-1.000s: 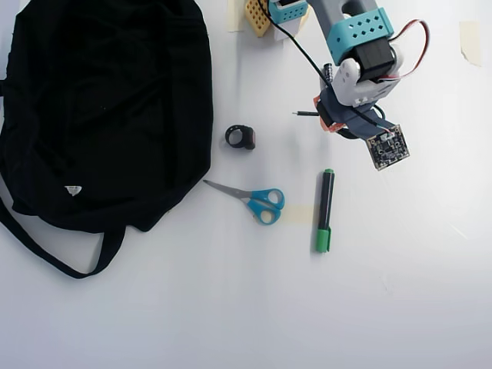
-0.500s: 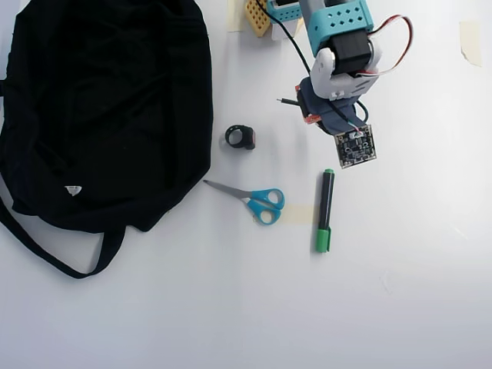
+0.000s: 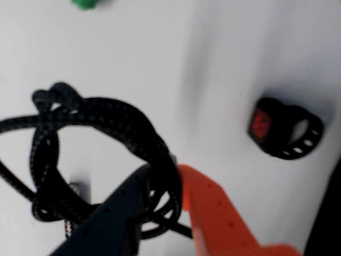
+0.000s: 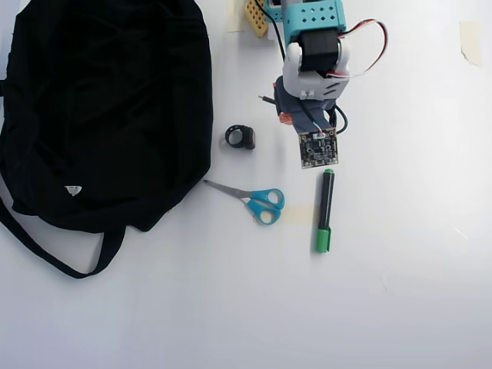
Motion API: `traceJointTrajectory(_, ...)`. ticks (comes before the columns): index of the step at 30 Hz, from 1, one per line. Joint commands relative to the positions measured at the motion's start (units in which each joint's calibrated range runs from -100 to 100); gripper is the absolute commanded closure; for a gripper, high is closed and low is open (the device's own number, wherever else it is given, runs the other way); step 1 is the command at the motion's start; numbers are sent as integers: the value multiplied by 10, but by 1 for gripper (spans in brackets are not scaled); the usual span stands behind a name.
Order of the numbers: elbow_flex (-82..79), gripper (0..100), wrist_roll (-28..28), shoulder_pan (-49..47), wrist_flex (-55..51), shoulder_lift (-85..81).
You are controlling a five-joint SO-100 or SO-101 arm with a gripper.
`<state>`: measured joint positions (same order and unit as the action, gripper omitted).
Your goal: Put the cable into the black bag
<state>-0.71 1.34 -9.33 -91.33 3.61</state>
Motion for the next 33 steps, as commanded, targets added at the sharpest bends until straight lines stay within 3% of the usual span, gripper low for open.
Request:
traceJointTrajectory(1,24,98,5,37,-5,-59)
traceJointTrajectory(18,27,98,5,227,-58,-112)
traceJointTrajectory(33,34,98,0,465,-60,-168)
